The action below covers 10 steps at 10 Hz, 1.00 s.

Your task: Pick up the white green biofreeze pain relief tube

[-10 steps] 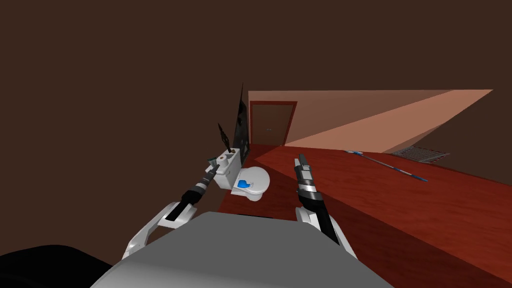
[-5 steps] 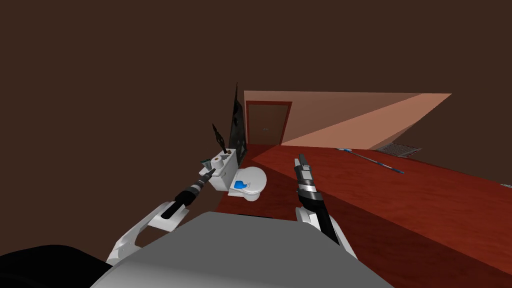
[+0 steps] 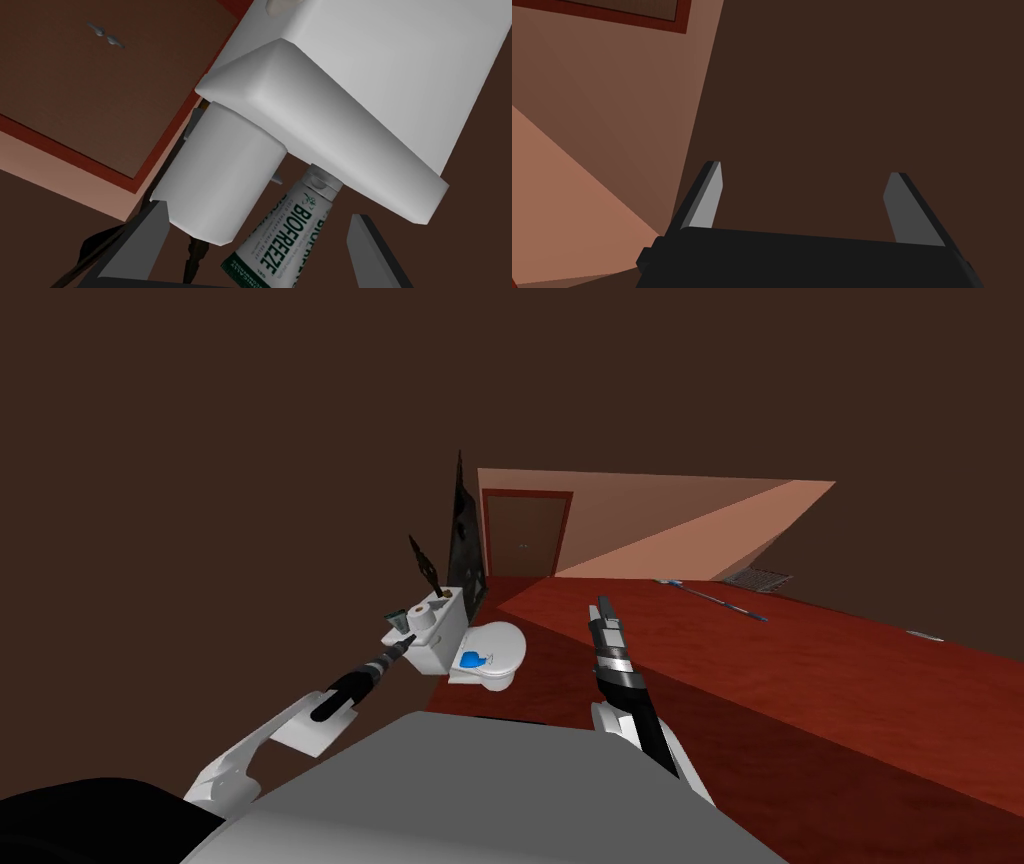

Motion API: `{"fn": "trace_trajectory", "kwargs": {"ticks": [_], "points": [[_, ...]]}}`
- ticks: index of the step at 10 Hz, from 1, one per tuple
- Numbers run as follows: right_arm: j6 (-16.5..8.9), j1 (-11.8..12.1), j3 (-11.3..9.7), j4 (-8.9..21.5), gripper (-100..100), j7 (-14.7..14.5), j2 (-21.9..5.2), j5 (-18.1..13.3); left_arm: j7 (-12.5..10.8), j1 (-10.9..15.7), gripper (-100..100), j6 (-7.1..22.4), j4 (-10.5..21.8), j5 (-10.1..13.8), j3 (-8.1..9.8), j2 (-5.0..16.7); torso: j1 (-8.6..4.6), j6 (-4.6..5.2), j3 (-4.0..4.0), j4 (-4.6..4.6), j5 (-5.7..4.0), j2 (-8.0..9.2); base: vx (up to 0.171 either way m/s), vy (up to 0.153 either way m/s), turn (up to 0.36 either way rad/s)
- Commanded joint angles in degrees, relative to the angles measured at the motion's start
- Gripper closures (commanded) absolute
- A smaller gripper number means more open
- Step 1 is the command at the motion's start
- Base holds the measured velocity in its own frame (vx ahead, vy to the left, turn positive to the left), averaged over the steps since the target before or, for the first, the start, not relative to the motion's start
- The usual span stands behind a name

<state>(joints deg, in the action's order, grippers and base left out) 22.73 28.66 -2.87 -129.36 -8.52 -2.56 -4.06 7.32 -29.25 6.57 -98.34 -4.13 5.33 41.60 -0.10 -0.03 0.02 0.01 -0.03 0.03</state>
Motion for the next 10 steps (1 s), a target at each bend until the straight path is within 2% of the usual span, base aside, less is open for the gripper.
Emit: {"fn": "trace_trajectory", "kwargs": {"ticks": [1,2,3,5,6,10], "points": [[0.0,0.0,0.0,0.0,0,0.0,0.0,0.0,0.5,0.4,-100,1.6,2.2,-0.6,-0.01,1.3,0.0,0.0,0.0,0.0,0.0,0.0,0.005,-0.02,-0.088],[0.0,0.0,0.0,0.0,0,0.0,0.0,0.0,0.8,0.5,-100,3.2,3.4,-0.8,0.11,2.7,0.04,0.02,-0.01,0.0,0.01,-0.01,0.007,-0.027,-0.125],[0.0,0.0,0.0,0.0,0,0.0,0.0,0.0,0.8,0.5,-100,3.2,3.4,-0.8,0.11,2.7,0.03,0.02,-0.01,0.0,0.0,-0.02,0.008,-0.015,-0.04],[0.0,0.0,0.0,0.0,0,0.0,0.0,0.0,1.3,0.7,-100,5.9,5.8,-1.3,0.31,5.3,0.07,0.01,-0.01,0.0,0.02,-0.02,0.01,-0.017,-0.1],[0.0,0.0,0.0,0.0,0,0.0,0.0,0.0,1.3,0.7,-100,5.9,5.8,-1.3,0.31,5.3,0.08,0.01,-0.02,-0.01,0.02,-0.03,0.007,-0.011,-0.029],[0.0,0.0,0.0,0.0,0,0.0,0.0,0.0,2.1,1.3,-100,10.1,9.2,-2.1,0.49,9.9,0.08,0.01,-0.02,0.0,0.02,-0.03,0.01,-0.013,-0.09]]}}
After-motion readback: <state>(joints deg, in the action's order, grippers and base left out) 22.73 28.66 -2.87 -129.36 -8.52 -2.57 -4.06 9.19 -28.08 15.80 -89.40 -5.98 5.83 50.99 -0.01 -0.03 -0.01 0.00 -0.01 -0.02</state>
